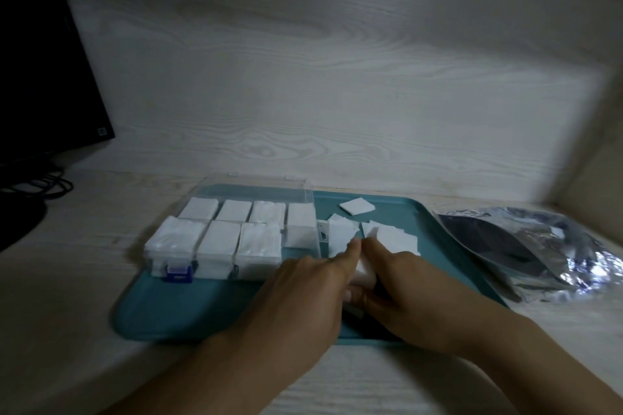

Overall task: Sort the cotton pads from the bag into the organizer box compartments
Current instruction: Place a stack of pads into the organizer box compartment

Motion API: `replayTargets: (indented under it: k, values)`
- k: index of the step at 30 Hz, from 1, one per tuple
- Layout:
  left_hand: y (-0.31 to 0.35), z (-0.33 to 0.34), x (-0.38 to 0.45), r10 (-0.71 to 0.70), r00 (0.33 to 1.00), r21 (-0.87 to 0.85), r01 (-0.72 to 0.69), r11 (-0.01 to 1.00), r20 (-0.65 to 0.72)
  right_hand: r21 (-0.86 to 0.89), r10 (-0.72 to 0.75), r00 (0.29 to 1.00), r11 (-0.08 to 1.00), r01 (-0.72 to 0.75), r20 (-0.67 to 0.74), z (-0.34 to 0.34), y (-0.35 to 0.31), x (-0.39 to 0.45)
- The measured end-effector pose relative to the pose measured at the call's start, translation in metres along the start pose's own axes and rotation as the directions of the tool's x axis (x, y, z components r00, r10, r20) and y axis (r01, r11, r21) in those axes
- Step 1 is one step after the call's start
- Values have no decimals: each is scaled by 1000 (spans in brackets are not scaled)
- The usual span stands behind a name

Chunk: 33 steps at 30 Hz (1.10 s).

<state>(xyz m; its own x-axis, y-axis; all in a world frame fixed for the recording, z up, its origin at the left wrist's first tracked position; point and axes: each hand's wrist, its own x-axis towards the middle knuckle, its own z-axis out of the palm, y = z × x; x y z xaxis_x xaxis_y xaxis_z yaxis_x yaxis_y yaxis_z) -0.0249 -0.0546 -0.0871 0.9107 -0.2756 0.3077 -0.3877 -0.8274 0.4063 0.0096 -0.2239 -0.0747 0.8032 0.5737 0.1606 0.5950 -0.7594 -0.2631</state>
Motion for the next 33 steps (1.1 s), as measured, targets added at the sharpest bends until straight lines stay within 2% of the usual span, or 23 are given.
replayTargets:
  k: [4, 7, 12, 15, 18, 20, 22, 24, 28, 31, 33]
  values:
    - [-2, 1, 0, 32, 999, 44, -30, 999, -37, -44, -57, 997, 998, 55, -52, -7, 6, -1]
    - [-2, 3, -1, 39, 998, 25, -38, 999, -58, -2, -56, 994, 998, 56, -90, -12, 5, -1]
    - [-3, 3, -4, 51, 985, -114, -71, 991, -165, 72, -36, 991, 996, 45, -127, -12, 2, 2]
    - [-3, 2, -4, 3, 982, -250, -51, 967, -190, 211, -5, 990, 977, 35, -139, -13, 1, 3]
    - [-4, -2, 2, -75, 967, -408, -32, 912, -245, 495, 102, 981, 869, -8, -163, -23, -3, 2]
    - [-6, -10, 5, -102, 952, -488, -54, 871, -288, 687, 183, 970, 726, -22, -162, -26, -7, 4]
    - [-9, -20, 9, -115, 943, -521, -70, 851, -314, 804, 227, 966, 594, -40, -120, -29, -12, 9]
    - [-14, -29, 11, -137, 934, -525, -61, 849, -331, 837, 240, 969, 540, -85, -56, -33, -18, 20]
    - [-29, -49, 15, -180, 934, -438, 28, 899, -308, 779, 271, 962, 599, -183, 18, -47, -29, 57]
    - [-46, -65, 16, -252, 884, -260, 156, 953, -394, 718, 308, 946, 637, -281, 96, -52, -37, 81]
    - [-56, -73, 15, -279, 861, -214, 204, 955, -425, 658, 323, 934, 671, -341, 155, -47, -42, 90]
